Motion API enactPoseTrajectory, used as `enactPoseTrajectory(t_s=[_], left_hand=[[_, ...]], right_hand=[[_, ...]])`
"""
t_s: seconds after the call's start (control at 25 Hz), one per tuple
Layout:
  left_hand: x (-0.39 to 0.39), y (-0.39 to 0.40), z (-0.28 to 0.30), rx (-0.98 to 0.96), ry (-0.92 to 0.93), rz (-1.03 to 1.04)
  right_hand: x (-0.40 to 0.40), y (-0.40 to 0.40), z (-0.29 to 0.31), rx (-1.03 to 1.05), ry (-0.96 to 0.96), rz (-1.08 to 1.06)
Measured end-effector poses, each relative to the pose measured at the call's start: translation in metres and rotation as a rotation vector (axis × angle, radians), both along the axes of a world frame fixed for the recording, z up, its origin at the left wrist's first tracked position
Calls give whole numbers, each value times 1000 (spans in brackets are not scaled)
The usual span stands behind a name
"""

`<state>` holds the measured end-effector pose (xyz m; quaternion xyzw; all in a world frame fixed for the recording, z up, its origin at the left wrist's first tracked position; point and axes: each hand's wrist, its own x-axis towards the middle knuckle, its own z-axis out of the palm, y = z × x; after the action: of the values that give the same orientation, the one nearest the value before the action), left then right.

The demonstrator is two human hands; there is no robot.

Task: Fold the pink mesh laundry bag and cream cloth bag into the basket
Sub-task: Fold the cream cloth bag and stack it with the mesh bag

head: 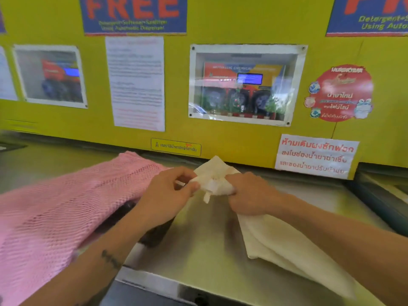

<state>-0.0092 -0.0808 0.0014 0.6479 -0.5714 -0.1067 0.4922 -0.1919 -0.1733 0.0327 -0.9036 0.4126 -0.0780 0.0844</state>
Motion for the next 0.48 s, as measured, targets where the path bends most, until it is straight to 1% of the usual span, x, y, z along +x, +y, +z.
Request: enactPoseTrajectory(t_s=[0.08,0.16,0.2,0.24,0.28,0.36,0.4,0.48], left_hand=[[18,7,-2,-46,74,38],[25,7,2,-60,108,56],[24,5,5,-18,98,46],[20,3,7,44,75,22],[15,-2,7,116,43,-9],[3,-14,8,245,-49,-41],[-2,-20,7,302,-120,-25],[-7,-33,5,435,-291,81]], right_hand=[[9,-8,15,22,-209,16],[12,-13,35,229,-513,-49],[13,-15,43,360,-676,-86],[11,-17,49,478,-799,-101],[9,-20,53,559,-864,-90],[0,-27,49,610,-873,-96],[-6,-31,44,612,-847,-118],[-21,-38,33,610,-801,-167]])
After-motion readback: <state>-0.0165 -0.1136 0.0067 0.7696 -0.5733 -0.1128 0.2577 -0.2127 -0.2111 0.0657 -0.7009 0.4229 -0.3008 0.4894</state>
